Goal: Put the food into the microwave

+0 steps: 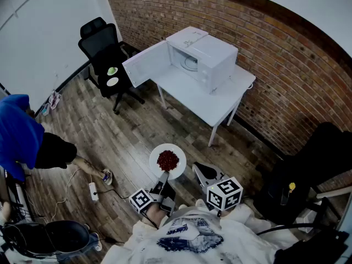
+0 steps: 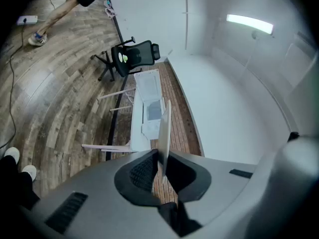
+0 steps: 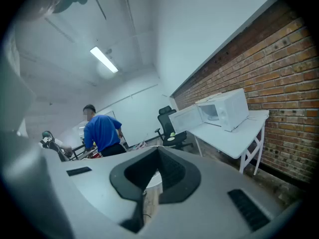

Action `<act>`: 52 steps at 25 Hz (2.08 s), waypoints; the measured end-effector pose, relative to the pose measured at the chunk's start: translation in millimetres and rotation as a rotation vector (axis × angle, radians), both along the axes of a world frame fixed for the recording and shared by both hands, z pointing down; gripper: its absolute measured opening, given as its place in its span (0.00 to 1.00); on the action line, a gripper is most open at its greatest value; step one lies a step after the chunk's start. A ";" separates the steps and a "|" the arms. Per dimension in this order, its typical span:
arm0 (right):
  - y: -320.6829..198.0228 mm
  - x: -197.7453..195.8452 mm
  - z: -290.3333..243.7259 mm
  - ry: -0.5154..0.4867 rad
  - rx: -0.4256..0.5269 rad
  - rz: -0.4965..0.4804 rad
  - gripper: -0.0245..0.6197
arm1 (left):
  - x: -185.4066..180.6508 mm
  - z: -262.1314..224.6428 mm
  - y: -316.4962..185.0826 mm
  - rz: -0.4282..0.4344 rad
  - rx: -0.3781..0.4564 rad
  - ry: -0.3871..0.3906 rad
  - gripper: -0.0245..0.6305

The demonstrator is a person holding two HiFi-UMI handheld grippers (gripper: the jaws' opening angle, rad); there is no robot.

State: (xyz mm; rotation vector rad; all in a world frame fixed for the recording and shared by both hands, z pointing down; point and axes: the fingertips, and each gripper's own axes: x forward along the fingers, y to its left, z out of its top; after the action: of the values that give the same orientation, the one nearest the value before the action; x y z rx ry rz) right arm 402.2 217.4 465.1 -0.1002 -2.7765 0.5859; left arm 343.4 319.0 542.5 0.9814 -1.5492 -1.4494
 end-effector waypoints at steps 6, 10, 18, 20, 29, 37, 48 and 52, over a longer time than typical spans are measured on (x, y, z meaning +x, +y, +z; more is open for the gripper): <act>-0.7 -0.3 0.5 0.000 -0.013 -0.018 0.06 | 1.3 2.0 -0.1 -0.018 -0.003 0.010 0.10; -7.4 3.3 2.6 -0.008 -0.040 -0.035 0.06 | 4.6 4.4 -4.3 -0.038 -0.013 0.008 0.10; -27.0 25.9 19.6 0.017 -0.071 -0.043 0.06 | 22.3 13.1 -18.7 -0.068 -0.025 0.008 0.09; -35.3 30.0 24.3 0.028 -0.086 -0.035 0.06 | 25.5 13.6 -24.7 -0.068 -0.020 0.015 0.10; -47.2 12.5 35.1 0.049 -0.102 -0.064 0.06 | 10.2 19.0 -37.6 -0.089 -0.023 0.020 0.10; -63.6 -36.1 41.6 0.065 -0.097 -0.038 0.06 | -45.8 23.8 -49.8 -0.083 -0.019 0.012 0.10; -71.0 -151.8 48.9 0.100 -0.097 -0.029 0.06 | -162.7 23.6 -69.1 -0.056 -0.002 0.024 0.10; -68.4 -198.1 49.3 0.114 -0.100 -0.021 0.06 | -209.8 22.9 -70.1 -0.039 -0.004 0.029 0.09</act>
State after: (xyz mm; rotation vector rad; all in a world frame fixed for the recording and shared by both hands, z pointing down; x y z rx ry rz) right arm 204.1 149.0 514.4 -0.1140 -2.6336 0.7022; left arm 133.6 249.0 565.4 0.9285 -1.5578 -1.4804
